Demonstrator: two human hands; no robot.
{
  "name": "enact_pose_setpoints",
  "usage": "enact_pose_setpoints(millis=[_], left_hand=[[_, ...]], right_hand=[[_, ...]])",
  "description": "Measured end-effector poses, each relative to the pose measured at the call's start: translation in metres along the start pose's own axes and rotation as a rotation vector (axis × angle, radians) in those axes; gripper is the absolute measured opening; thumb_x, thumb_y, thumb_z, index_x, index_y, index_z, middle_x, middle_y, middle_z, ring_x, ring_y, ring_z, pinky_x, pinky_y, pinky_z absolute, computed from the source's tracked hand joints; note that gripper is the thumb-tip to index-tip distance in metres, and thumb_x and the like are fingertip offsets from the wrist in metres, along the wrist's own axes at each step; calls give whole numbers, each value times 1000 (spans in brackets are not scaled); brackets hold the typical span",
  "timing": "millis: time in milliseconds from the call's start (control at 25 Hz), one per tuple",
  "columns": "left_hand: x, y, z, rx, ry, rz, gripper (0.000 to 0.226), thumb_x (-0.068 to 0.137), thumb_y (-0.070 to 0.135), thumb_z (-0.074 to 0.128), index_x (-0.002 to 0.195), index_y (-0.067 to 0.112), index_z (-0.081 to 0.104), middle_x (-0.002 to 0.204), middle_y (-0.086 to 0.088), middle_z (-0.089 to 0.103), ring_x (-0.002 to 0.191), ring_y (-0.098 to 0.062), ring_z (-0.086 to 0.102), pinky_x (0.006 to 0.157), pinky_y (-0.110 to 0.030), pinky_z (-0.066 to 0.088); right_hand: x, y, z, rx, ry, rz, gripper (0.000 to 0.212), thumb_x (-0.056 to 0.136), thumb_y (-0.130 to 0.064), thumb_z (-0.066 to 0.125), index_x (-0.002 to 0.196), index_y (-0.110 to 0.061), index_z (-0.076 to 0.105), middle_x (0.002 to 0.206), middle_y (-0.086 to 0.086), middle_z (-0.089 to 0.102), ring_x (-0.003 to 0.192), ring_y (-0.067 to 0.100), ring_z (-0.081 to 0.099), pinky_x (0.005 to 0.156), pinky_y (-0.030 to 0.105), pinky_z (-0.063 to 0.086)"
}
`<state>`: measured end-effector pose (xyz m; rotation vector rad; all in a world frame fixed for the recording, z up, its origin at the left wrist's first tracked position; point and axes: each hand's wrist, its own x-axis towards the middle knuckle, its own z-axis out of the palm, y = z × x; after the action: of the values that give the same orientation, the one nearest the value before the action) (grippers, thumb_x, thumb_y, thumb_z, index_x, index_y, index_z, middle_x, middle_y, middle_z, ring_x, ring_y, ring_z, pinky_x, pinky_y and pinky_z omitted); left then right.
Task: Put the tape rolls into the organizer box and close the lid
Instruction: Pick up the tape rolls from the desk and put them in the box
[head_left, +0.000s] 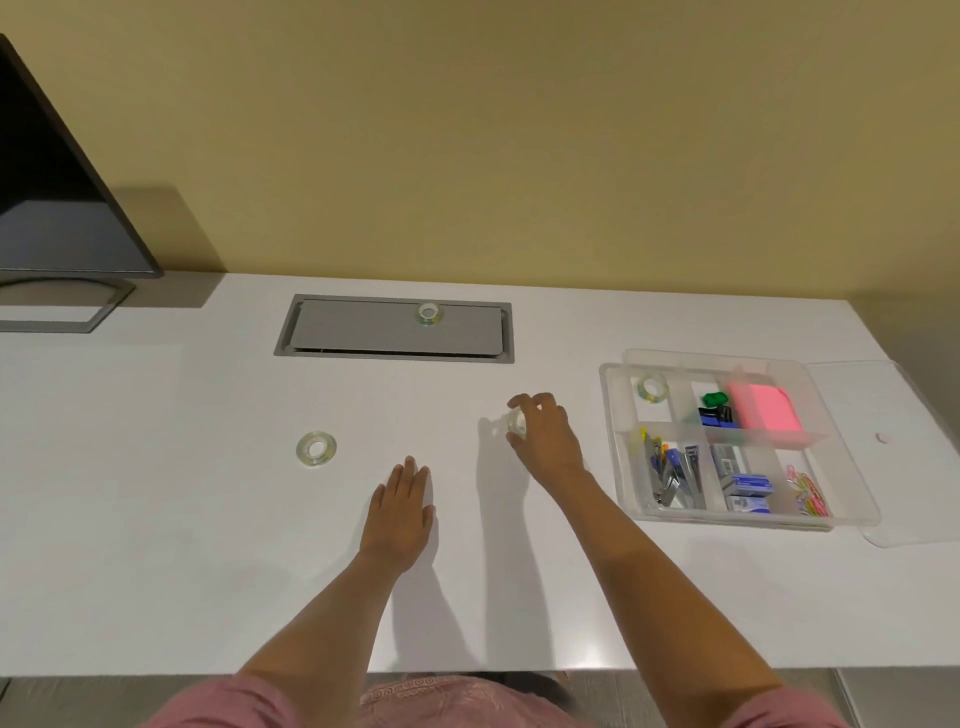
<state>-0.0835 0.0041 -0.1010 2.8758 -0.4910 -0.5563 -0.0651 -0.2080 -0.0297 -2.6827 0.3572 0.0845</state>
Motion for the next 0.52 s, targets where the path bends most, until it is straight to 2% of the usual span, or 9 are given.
enact_pose_setpoints(millis=[240, 360, 520], left_hand=[[30, 52, 2, 32, -18, 20, 58, 104, 30, 28, 154, 14, 4, 163, -8, -6, 151, -22, 2, 122, -38, 13], [45, 80, 2, 31, -17, 19, 58, 104, 31, 28, 154, 14, 5, 163, -10, -5, 151, -22, 2, 122, -39, 13], [60, 101, -1, 38, -6, 1, 57, 104, 32, 27, 154, 14, 5, 163, -10, -5, 151, -23, 2, 123, -39, 12]], right_hand=[[28, 80, -69, 79, 195, 164, 43, 88, -12, 63, 129, -12, 49, 132, 16, 45, 117, 36, 48, 86, 41, 48], [40, 124, -89, 48, 184, 248, 45, 89, -11, 62, 131, -9, 48, 133, 18, 45, 118, 37, 48, 87, 44, 47], [45, 161, -93, -58, 98, 240, 43, 88, -5, 60, 130, -8, 49, 133, 18, 45, 111, 36, 54, 80, 42, 51]])
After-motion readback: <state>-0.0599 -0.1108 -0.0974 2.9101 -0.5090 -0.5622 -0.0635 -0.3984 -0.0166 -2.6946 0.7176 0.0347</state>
